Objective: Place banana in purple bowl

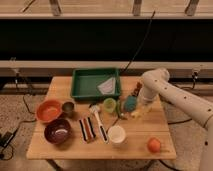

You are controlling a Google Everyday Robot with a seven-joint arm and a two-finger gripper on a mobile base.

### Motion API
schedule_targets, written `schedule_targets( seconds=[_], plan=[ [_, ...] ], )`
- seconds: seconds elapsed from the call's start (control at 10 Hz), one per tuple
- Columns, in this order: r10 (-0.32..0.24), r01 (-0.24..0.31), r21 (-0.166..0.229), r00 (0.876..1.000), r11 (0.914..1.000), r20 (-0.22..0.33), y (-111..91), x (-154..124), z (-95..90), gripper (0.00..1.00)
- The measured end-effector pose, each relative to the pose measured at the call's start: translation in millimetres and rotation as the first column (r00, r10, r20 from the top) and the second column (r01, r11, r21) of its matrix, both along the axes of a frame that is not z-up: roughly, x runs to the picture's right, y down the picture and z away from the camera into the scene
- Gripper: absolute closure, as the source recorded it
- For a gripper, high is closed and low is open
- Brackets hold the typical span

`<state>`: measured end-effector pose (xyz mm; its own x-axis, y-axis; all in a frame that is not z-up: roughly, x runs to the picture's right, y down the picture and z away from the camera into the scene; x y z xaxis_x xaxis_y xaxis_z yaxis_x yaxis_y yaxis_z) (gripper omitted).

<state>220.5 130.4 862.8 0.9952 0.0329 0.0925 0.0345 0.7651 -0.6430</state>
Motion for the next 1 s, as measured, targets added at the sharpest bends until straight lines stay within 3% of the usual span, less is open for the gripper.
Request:
schedule_targets(
  seconds=[1.0],
  plan=[
    [0.016,-0.018,-0.05,0.999,0.9986,-0.031,22.8,15.9,15.0,0.36]
  ],
)
